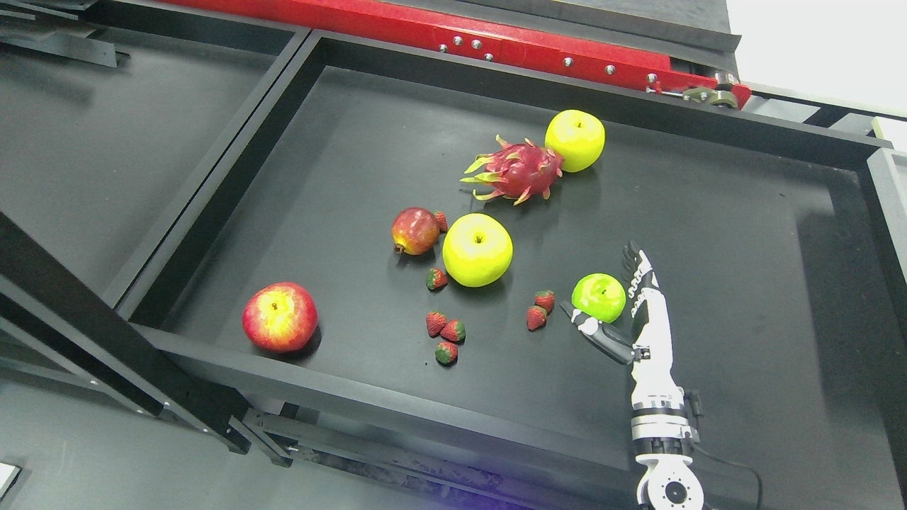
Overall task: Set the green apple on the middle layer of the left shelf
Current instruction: 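Open the right hand fingers and release the green apple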
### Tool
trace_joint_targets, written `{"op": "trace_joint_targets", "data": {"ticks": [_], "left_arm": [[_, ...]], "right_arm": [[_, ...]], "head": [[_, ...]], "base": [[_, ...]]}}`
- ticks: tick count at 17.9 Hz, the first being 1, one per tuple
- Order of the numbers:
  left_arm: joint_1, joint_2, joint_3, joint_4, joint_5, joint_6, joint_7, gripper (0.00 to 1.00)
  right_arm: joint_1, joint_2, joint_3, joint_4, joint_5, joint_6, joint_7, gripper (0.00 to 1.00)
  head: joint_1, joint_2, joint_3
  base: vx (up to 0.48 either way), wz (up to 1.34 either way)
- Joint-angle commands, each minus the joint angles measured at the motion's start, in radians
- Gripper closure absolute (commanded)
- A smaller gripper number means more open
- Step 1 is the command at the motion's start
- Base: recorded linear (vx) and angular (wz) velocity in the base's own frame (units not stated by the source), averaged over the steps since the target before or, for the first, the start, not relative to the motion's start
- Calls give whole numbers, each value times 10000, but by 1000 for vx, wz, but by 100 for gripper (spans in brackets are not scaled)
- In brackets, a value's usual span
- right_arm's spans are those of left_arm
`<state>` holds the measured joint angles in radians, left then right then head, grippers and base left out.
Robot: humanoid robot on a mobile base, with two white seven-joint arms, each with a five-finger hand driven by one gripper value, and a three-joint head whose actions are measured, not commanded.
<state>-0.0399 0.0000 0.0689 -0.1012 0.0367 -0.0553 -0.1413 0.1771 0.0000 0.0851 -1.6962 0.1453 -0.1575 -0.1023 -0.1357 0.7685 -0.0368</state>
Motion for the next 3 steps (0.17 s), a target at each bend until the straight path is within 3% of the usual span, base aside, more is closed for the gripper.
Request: {"op": "trace_joint_targets", "data": {"ticks": [1,3], "left_arm": [[0,175,1,0,1,-15,1,0],[0,175,1,0,1,-30,1,0]], "right_arm": [[-7,-175,8,-96,-73,25,26,0],[-7,-175,8,-50,-73,40,26,0]], "head": [[0,0,0],[0,0,0]], "base": [[-21,110],[-32,141]]}}
